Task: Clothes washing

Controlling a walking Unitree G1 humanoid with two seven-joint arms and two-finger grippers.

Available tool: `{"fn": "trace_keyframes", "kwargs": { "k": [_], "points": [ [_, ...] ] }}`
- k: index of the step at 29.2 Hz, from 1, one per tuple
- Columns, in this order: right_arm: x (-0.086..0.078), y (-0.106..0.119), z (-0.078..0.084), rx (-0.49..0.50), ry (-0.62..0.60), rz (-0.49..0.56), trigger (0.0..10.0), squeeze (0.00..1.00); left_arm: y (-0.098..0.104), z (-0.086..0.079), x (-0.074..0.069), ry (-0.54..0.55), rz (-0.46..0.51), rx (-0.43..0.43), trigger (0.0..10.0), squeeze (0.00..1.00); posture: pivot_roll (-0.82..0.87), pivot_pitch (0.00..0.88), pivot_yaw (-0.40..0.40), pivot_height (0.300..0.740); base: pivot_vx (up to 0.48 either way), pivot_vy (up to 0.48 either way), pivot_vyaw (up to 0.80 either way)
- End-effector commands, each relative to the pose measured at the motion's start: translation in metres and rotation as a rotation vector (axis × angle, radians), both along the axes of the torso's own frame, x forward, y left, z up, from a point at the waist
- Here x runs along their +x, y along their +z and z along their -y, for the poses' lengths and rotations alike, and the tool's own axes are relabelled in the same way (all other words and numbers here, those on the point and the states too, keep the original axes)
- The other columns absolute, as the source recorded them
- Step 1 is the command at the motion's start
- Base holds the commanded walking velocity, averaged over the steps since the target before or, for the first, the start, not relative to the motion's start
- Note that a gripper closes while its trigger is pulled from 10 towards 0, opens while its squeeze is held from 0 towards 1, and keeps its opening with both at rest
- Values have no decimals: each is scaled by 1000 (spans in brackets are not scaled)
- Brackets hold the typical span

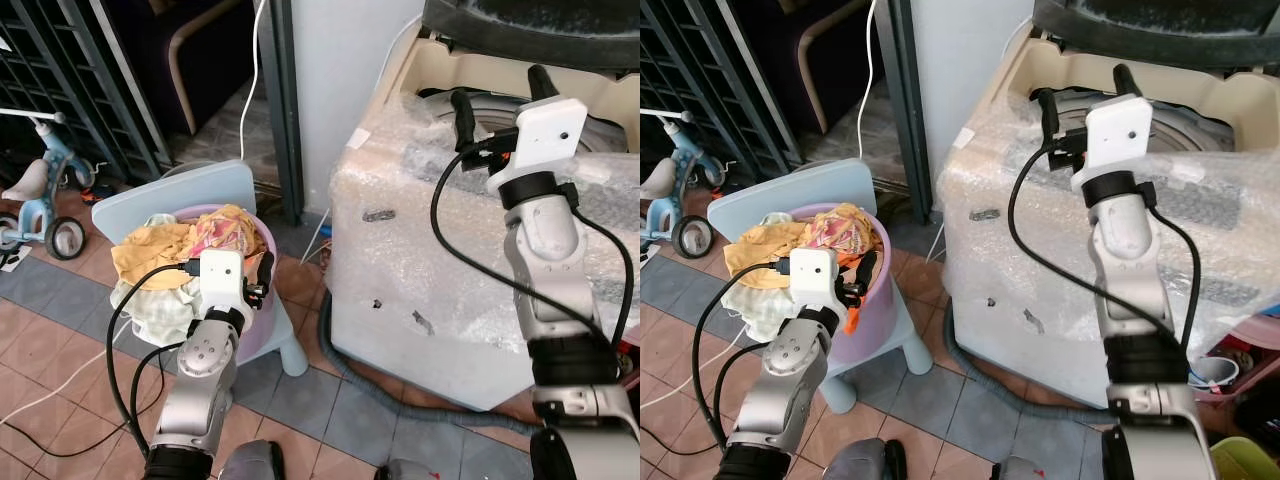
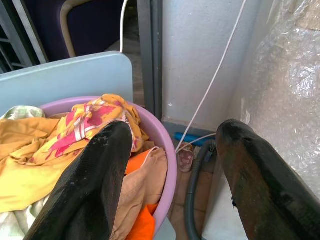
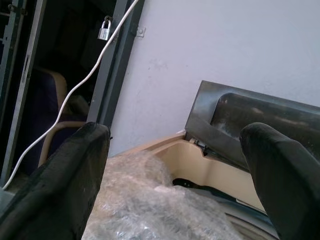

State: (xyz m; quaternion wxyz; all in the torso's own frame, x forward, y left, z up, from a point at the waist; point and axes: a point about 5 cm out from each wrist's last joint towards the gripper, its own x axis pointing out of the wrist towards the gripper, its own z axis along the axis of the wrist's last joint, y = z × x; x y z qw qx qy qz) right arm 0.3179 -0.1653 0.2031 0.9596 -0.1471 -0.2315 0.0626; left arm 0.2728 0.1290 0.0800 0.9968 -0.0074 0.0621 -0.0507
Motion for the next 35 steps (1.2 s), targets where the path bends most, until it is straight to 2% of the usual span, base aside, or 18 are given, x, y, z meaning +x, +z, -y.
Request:
{"fn": "trace_keyframes", "kwargs": {
  "k": [1,2,7,15,20,21,22,23,24,31,35],
  "points": [
    [-7,13,-7,-39,10,65,10000,1000,2,-3,-1,17,3,4,10000,0,-33,70,57,740,0,0,800],
    [-18,4,-21,-81,44,50,10000,1000,2,-4,0,13,-2,-1,10000,0,-36,73,63,740,0,0,800],
    [-33,-20,-39,-53,107,-64,10000,1000,3,-2,0,-3,-1,2,10000,0,-33,73,67,740,0,0,800],
    [-36,-37,-48,5,130,-173,10000,1000,6,-4,0,20,4,-3,10000,0,-13,74,66,740,0,0,800],
    [-32,-41,-48,59,138,-222,10000,1000,5,-5,0,25,-3,-2,10000,0,-12,72,65,740,0,399,640],
    [-32,-41,-49,57,147,-227,10000,761,5,-5,0,25,-2,-1,10000,0,-13,73,65,740,0,480,0],
    [-32,-42,-50,50,158,-232,10000,639,5,-5,0,24,-1,0,10000,0,-15,73,65,740,0,480,0],
    [-32,-42,-50,49,163,-234,10000,145,5,-5,0,24,-2,0,10000,0,-15,73,66,740,0,480,0],
    [-32,-42,-51,48,167,-237,10000,0,5,-5,0,24,-3,-1,10000,0,-16,74,66,740,0,480,0],
    [-33,-45,-54,59,177,-261,10000,0,4,-5,0,20,-10,6,10000,0,-18,78,71,740,0,480,0],
    [-34,-47,-55,69,188,-273,10000,0,8,-2,1,-2,25,-2,10000,0,-19,79,72,740,0,210,0]
  ]
}}
